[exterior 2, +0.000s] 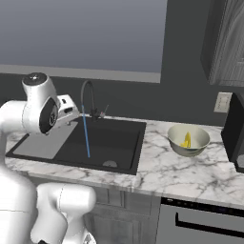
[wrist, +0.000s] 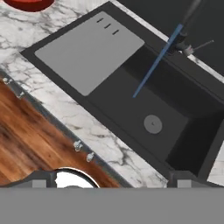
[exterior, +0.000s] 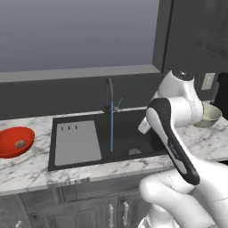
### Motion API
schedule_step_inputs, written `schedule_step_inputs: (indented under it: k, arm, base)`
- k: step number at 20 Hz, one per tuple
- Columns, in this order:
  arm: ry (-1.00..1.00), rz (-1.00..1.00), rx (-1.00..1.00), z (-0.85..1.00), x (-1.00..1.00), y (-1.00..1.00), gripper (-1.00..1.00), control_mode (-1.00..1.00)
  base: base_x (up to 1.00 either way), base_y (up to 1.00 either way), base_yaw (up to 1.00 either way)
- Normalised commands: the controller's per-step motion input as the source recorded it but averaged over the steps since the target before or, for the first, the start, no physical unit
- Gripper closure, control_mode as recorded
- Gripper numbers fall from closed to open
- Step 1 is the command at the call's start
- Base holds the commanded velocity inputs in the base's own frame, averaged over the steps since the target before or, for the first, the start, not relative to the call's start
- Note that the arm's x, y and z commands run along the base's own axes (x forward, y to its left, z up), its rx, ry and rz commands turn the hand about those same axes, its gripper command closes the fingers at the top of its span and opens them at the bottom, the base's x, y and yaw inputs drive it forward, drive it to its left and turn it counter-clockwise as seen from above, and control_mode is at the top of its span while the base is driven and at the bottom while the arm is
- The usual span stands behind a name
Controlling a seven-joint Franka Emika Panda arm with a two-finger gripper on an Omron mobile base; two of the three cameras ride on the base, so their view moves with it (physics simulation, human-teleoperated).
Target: Pick the lemon wedges from the sink and place them in one bowl. Place the potato in the other bowl. Then turn off the sink faucet.
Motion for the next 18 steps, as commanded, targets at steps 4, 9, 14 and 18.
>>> schedule_step_inputs:
  k: [4, 9, 14, 18]
  arm:
    - [-0.15, 0.23, 0.0, 0.0, 0.06, -0.56, -1.0, -1.0]
    - [-0.16, 0.29, 0.0, 0.0, 0.12, -0.49, -1.0, -1.0]
    - [-0.22, 0.32, 0.0, 0.0, 0.17, -0.34, -1.0, -1.0]
    - [-0.27, 0.37, 0.0, 0.0, 0.26, -0.14, -1.0, -1.0]
  base:
    - [0.0, 0.0, 0.0]
    - [0.0, 0.0, 0.0]
    - [0.0, 0.0, 0.0]
    - [0.0, 0.0, 0.0]
